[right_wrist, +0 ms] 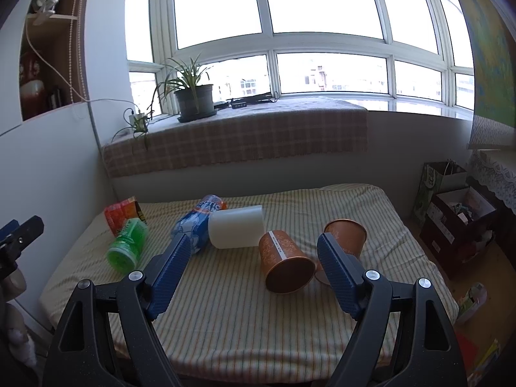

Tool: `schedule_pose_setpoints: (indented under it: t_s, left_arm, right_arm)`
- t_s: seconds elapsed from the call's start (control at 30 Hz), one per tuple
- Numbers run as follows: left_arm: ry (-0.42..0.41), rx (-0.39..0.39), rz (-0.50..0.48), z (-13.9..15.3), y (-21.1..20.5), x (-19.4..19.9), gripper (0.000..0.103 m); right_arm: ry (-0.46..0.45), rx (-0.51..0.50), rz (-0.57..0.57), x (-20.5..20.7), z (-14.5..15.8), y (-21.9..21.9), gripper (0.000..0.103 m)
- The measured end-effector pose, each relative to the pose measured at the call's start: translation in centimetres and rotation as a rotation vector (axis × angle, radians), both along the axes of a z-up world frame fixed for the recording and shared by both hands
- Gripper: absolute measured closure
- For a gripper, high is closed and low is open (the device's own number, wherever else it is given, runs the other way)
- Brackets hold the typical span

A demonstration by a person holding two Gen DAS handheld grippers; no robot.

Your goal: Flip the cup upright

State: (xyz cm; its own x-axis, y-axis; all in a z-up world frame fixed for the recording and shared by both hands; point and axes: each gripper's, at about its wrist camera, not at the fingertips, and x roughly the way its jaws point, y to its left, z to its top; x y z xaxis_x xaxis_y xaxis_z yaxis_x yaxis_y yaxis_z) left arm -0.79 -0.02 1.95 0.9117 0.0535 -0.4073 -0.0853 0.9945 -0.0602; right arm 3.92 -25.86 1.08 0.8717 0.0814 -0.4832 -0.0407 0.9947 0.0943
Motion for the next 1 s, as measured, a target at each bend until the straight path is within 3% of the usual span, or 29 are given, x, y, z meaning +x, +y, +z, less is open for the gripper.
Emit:
schedule_pose_setpoints:
  t_s: [1.0]
  left_arm:
    - [-0.003, 0.001, 0.002, -0.05, -0.14, -0.1, 0.002]
  right_arm:
    - [0.012, 0.013, 0.002, 0.17, -0.19, -0.01, 0.023]
